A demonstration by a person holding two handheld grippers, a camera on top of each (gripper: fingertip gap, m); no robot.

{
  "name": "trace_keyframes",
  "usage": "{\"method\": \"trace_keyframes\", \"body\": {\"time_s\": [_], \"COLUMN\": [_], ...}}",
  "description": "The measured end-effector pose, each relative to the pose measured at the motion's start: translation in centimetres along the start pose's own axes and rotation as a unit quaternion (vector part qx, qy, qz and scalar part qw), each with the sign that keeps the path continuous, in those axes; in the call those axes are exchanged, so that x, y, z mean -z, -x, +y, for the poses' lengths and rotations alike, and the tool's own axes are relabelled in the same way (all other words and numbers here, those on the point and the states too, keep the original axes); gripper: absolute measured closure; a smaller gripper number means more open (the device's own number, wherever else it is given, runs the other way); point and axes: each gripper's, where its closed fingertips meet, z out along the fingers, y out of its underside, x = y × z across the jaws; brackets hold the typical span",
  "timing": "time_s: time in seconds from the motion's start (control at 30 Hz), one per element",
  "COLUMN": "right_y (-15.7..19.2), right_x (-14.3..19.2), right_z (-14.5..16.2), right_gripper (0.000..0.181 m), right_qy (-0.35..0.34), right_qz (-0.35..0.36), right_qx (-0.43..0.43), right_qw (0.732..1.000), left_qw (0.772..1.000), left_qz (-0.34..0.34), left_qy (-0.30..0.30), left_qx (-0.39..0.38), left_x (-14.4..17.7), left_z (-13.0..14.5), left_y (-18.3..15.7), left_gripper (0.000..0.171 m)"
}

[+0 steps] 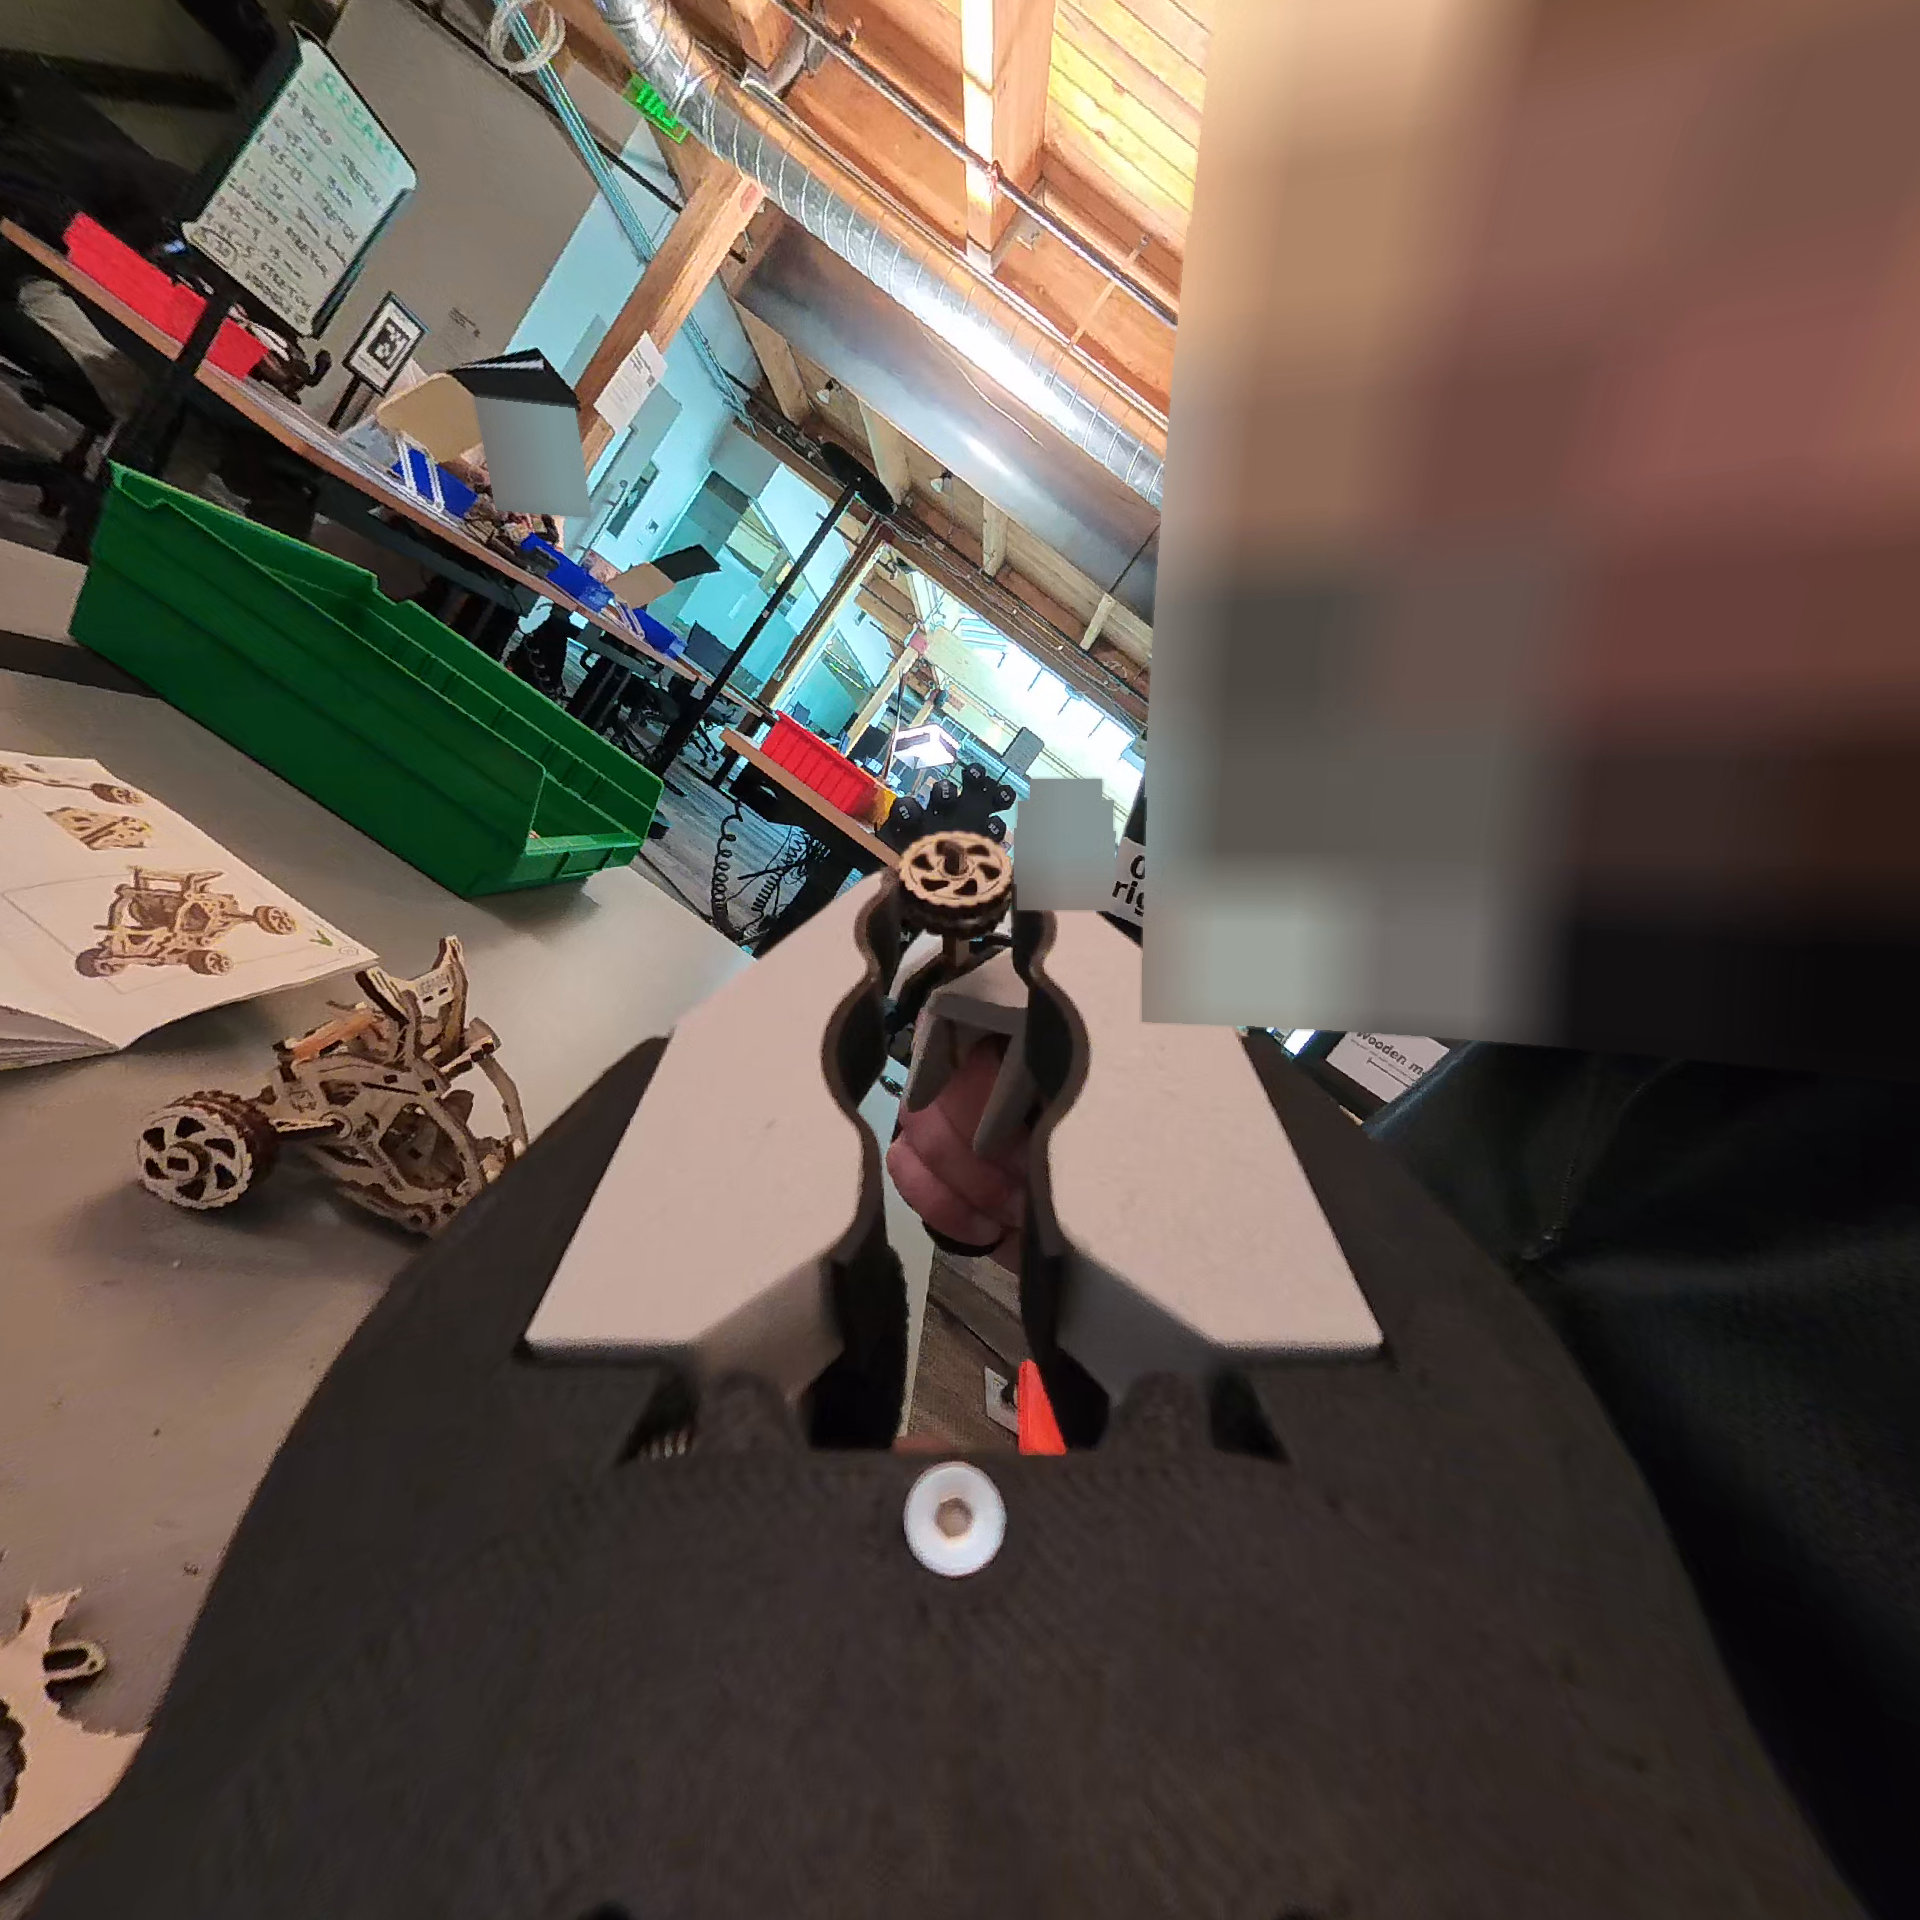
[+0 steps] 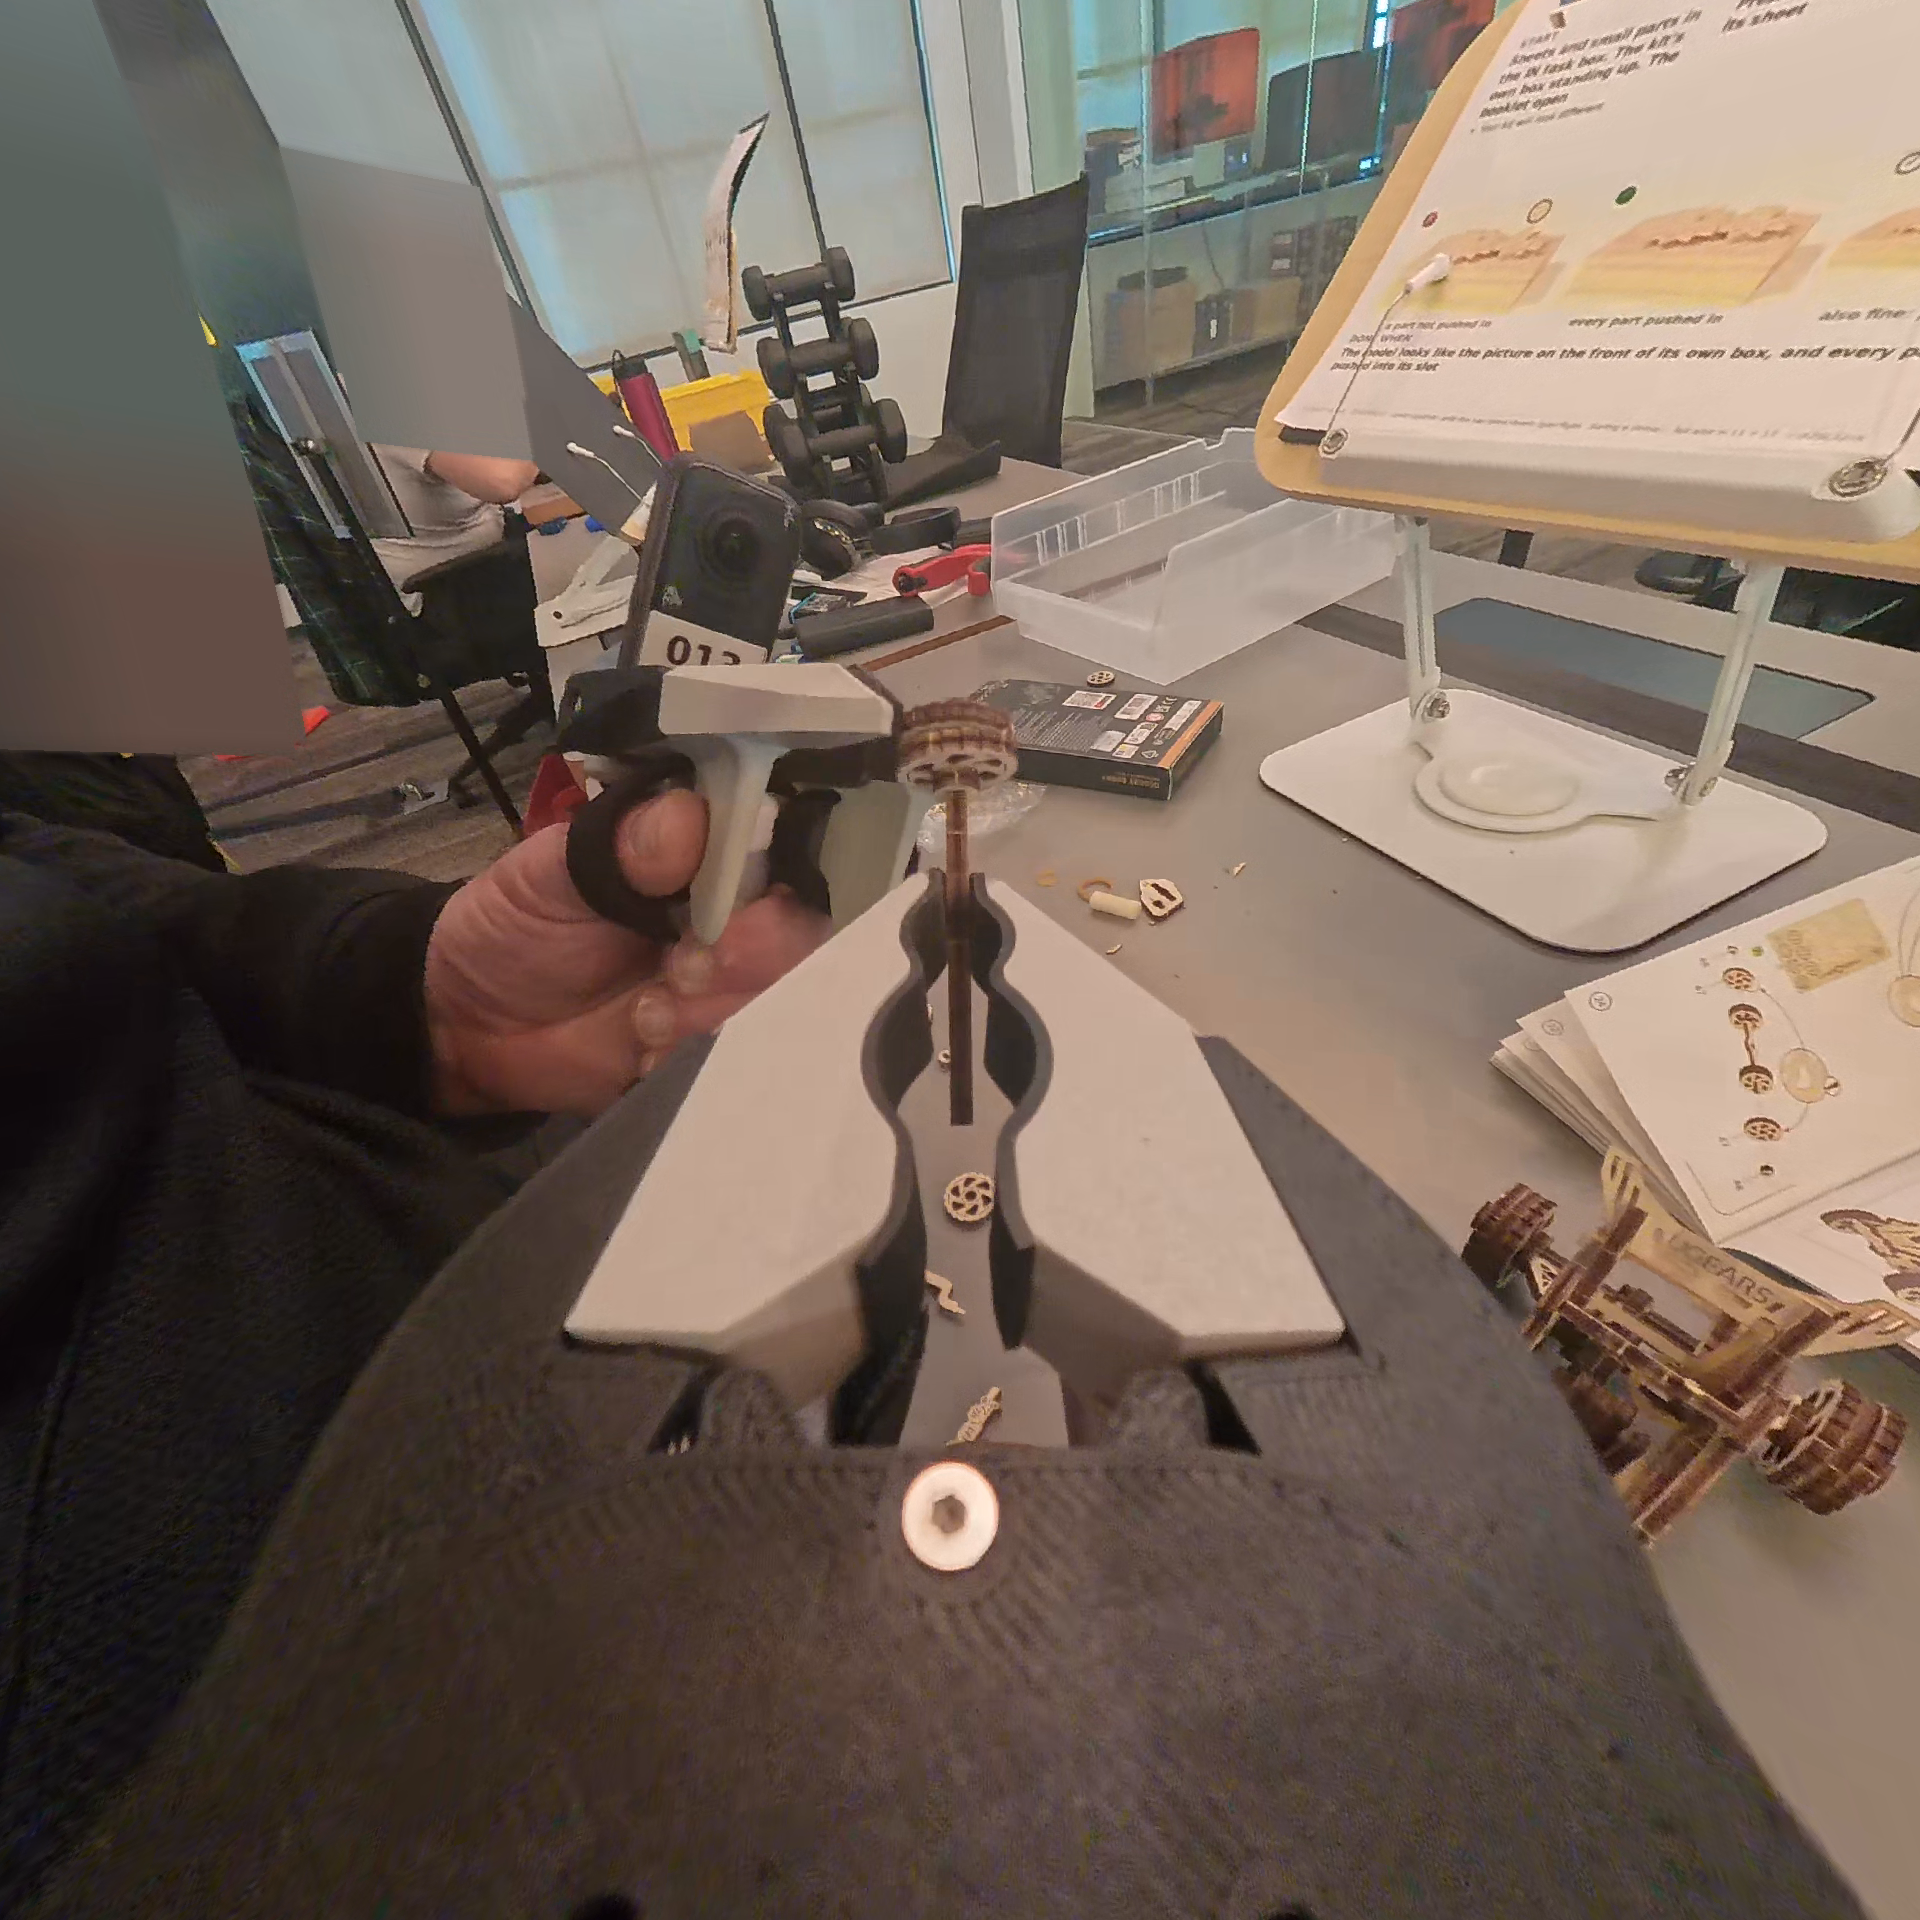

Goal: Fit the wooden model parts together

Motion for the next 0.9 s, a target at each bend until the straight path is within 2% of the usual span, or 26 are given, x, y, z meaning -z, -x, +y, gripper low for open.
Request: {"method": "trace_keyframes", "body": {"time_s": [0.07,0.17,0.23,0.33,0.43,0.5,0.6,0.63,0.9], "right_y": [0.1,0.1,0.0,-0.5,-1.2,-1.4,-1.2,-1.0,-1.4], "right_x": [0.0,-0.1,-0.1,0.1,0.6,0.9,0.6,0.3,-0.7], "right_z": [0.0,0.1,0.4,0.8,1.0,0.9,0.6,0.7,2.9], "right_gripper": [0.181,0.181,0.181,0.181,0.181,0.181,0.181,0.181,0.181], "right_qy": [-0.002,0.002,0.008,0.018,0.036,0.046,0.066,0.075,0.15], "right_qz": [-0.004,-0.001,-0.001,0.007,0.017,0.018,0.018,0.01,0.019], "right_qx": [-0.003,0.0,0.0,0.001,0.02,0.036,0.073,0.078,0.122], "right_qw": [1.0,1.0,1.0,1.0,0.999,0.998,0.995,0.994,0.981], "left_qw": [1.0,0.997,0.997,0.999,0.989,0.961,0.902,0.879,0.772], "left_qz": [0.002,0.018,0.009,-0.008,-0.068,-0.104,-0.135,-0.151,-0.17], "left_qy": [-0.011,-0.052,-0.054,-0.027,0.08,0.175,0.285,0.311,0.433], "left_qx": [0.003,0.054,0.056,0.022,-0.103,-0.187,-0.295,-0.328,-0.433], "left_x": [0.1,0.4,0.5,0.8,1.0,1.1,1.2,1.4,2.2], "left_z": [-0.2,-0.9,-1.0,-1.7,-1.6,-0.6,0.6,0.7,1.6], "left_y": [0.0,0.2,0.7,0.9,1.5,2.1,2.7,3.0,3.6], "left_gripper": [0.154,0.154,0.154,0.154,0.154,0.154,0.154,0.154,0.154]}}
